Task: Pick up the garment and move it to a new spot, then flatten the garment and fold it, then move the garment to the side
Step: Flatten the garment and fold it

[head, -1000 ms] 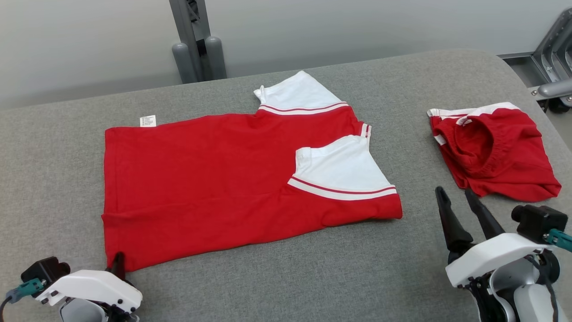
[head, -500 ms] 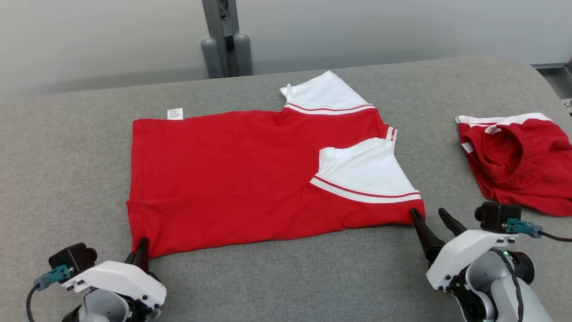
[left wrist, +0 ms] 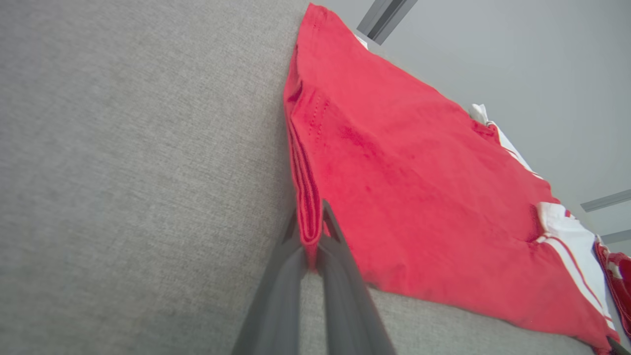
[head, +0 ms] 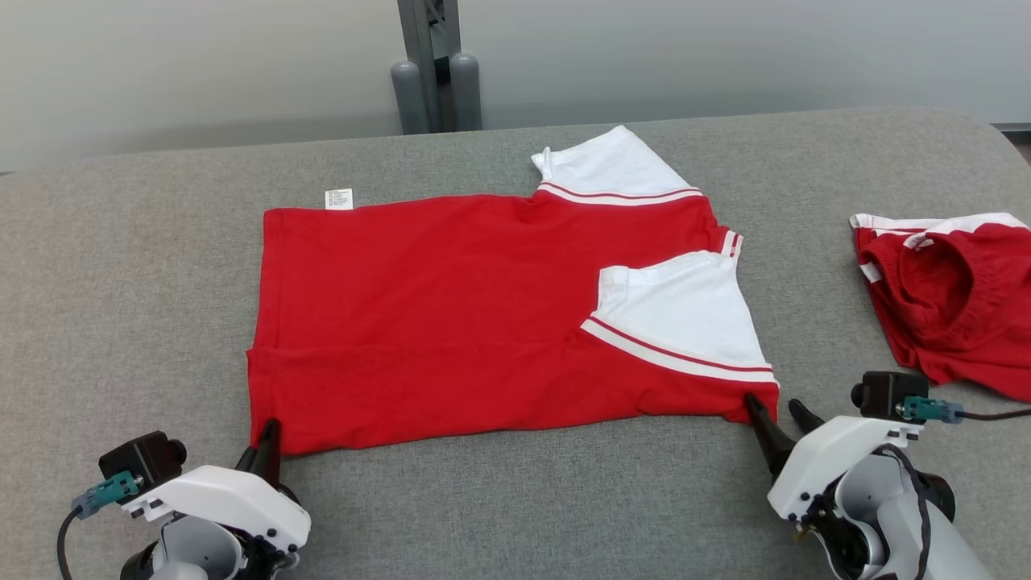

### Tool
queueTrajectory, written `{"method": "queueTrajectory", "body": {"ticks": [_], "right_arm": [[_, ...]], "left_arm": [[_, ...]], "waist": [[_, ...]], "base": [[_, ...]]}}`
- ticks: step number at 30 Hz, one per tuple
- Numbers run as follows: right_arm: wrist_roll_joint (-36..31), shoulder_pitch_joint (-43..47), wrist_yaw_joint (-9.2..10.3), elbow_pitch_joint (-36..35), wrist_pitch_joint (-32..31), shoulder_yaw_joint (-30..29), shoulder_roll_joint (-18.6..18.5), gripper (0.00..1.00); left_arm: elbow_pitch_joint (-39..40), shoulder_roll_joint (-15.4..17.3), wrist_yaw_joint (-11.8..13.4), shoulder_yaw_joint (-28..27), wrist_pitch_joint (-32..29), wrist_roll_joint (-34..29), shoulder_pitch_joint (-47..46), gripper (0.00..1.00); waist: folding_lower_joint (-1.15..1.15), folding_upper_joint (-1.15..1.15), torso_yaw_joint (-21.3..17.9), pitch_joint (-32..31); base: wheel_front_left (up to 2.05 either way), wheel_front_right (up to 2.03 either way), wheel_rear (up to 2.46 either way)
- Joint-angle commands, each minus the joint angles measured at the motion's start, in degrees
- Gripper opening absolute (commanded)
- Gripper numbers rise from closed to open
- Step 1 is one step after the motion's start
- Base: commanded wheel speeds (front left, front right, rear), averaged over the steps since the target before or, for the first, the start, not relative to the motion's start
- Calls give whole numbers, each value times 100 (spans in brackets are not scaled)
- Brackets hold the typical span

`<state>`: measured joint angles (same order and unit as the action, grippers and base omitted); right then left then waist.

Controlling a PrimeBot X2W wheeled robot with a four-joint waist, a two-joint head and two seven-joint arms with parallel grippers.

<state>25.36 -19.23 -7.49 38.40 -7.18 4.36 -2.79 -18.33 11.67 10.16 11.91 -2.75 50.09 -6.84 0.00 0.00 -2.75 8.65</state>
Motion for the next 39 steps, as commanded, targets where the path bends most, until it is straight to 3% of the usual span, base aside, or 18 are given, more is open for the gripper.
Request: {"method": "queueTrajectory", "body": {"ticks": [1, 2, 3, 4, 5, 6, 12, 17, 23, 27, 31, 34, 39], "right_arm": [[68, -34, 0, 109, -20, 44, -25, 63], [119, -128, 0, 283, -15, 152, -14, 35], [119, -128, 0, 283, -15, 152, -14, 35], [155, -178, 0, 353, -18, 208, -12, 28], [180, -233, 0, 419, -6, 263, -12, 17], [179, -293, 0, 488, 24, 312, -12, 0], [79, -586, 0, 610, 312, 337, -29, 0], [-120, -463, 0, 300, 430, 116, -31, 0], [-447, 334, 0, -960, 55, -378, -37, 0], [-551, 1404, 0, -2493, -673, -734, -37, 0], [-385, 2111, 0, -3391, -1138, -910, -35, 0], [-236, 2345, 0, -3620, -1286, -966, -35, 0], [-254, 2323, 0, -3273, -1250, -948, -36, 0]], "left_arm": [[16, 29, -8, -11, 23, 7, 4, 0], [28, 34, -6, -8, 28, 11, 2, 0], [28, 34, -6, -8, 28, 11, 2, 0], [34, 38, -7, -7, 29, 12, -1, 0], [38, 41, -8, -4, 29, 13, -5, 0], [40, 44, -9, 1, 29, 12, -11, 0], [102, 64, -43, 17, 77, -20, -15, 0], [381, 86, -17, 28, 136, -36, 182, 0], [1028, 159, 76, 15, 156, -13, 728, 0], [1715, 230, 275, -11, 109, 6, 1390, 0], [2108, 240, 413, 5, 30, 60, 1837, 0], [2185, 223, 484, -37, 28, 101, 2014, 0], [1985, 213, 520, -24, 61, 64, 1937, 0]], "waist": [[0, 0, -2, 6], [0, 0, -8, 19], [0, 0, -8, 19], [0, 0, -13, 25], [0, 0, -19, 32], [0, 0, -22, 36], [0, 0, -39, 3], [0, 0, -47, -84], [0, 0, -64, -144], [0, 0, -116, -96], [0, 0, -150, -39], [0, 0, -174, -22], [0, 0, -167, -58]], "base": [[0, 0, 0], [0, 0, 0], [0, 0, 0], [0, 0, 0], [0, 0, 0], [0, 0, 0], [0, 0, 0], [0, 0, 0], [0, 0, 0], [0, 0, 0], [0, 0, 0], [0, 0, 0], [0, 0, 0]]}}
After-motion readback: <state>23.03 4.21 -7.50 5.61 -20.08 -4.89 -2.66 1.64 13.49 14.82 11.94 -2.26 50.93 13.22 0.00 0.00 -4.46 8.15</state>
